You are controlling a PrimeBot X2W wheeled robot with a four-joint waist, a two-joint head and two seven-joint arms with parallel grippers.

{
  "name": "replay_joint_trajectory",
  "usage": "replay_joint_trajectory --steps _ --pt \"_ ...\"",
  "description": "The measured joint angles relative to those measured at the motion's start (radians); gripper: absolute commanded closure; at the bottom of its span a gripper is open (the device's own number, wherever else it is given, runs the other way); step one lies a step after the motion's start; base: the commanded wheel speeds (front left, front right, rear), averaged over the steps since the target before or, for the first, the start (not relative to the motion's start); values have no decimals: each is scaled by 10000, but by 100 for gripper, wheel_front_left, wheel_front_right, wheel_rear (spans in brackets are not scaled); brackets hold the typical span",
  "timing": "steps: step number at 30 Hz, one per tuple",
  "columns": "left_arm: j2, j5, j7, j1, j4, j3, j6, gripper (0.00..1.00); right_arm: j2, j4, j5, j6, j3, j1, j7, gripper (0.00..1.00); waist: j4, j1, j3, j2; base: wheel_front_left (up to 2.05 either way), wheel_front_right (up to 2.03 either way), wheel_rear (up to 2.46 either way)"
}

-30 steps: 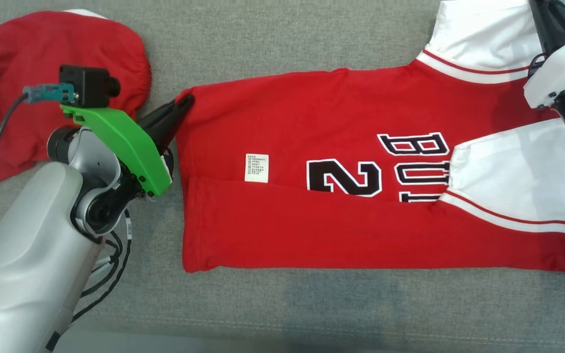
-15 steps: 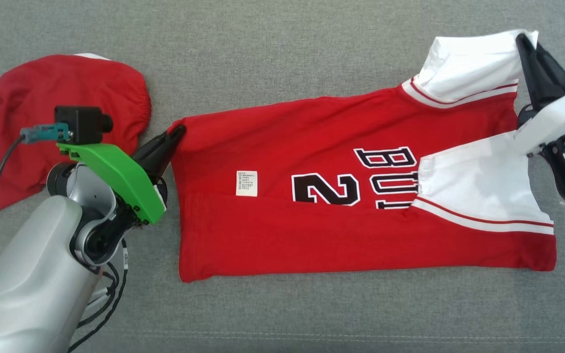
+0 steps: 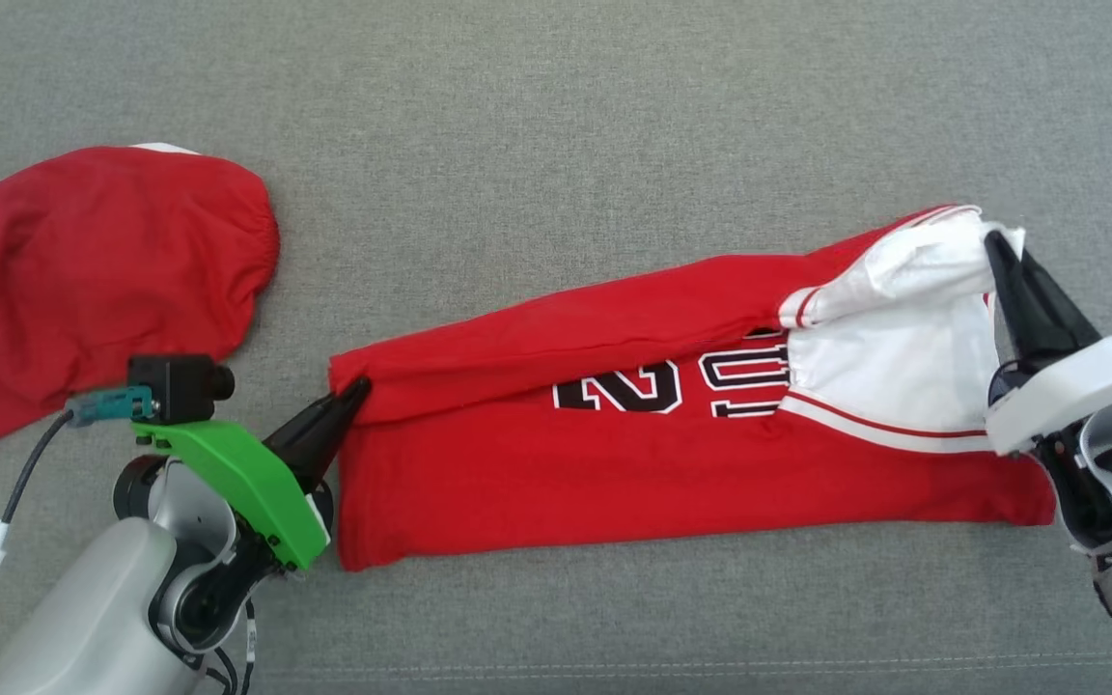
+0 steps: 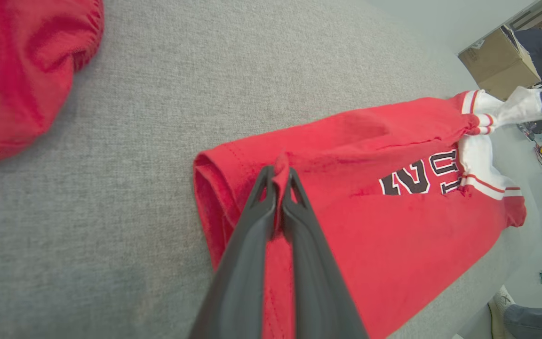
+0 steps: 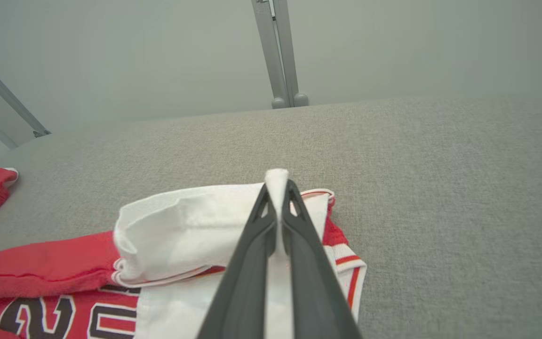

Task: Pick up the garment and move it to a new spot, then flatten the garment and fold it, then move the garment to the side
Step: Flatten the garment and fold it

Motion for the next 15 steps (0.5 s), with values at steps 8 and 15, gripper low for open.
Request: replay_joint_trajectory --steps 8,15 --pt "244 -146 -265 660 -178 111 2 100 384 -673 176 -159 81 1057 -286 100 -51 0 -117 0 0 0 0" --pt "399 -353 -385 904 -477 337 21 100 249 -1151 182 -265 69 1507 -397 100 -217 0 -255 0 0 0 0"
